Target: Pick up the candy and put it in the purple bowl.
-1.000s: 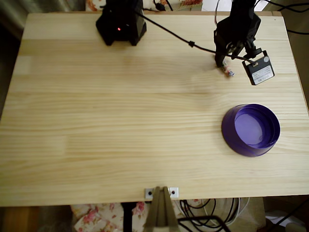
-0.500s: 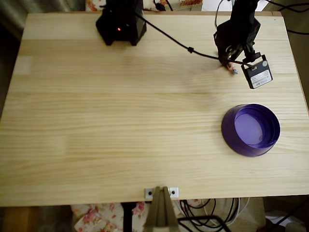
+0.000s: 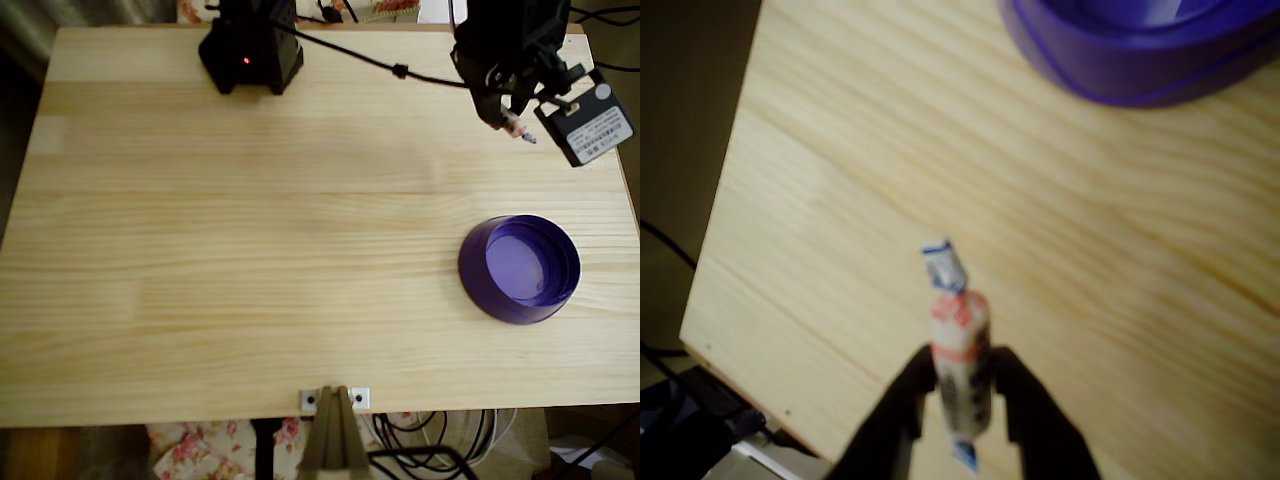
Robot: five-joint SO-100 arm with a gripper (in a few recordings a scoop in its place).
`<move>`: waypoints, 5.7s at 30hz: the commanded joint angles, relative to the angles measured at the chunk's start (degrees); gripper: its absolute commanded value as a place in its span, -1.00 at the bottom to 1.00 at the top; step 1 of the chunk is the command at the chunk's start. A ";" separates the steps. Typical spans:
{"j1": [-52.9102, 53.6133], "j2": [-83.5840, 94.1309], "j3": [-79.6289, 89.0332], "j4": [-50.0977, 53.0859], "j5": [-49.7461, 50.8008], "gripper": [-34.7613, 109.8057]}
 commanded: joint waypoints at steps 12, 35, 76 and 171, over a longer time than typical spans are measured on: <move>7.91 3.52 -13.45 -5.89 -9.14 -0.52; 14.85 -16.79 -28.92 -10.37 -13.45 -0.52; 12.66 -17.31 -33.84 -4.39 -9.76 -0.52; 66.27 92.46 71.89 -0.97 -42.28 -0.52</move>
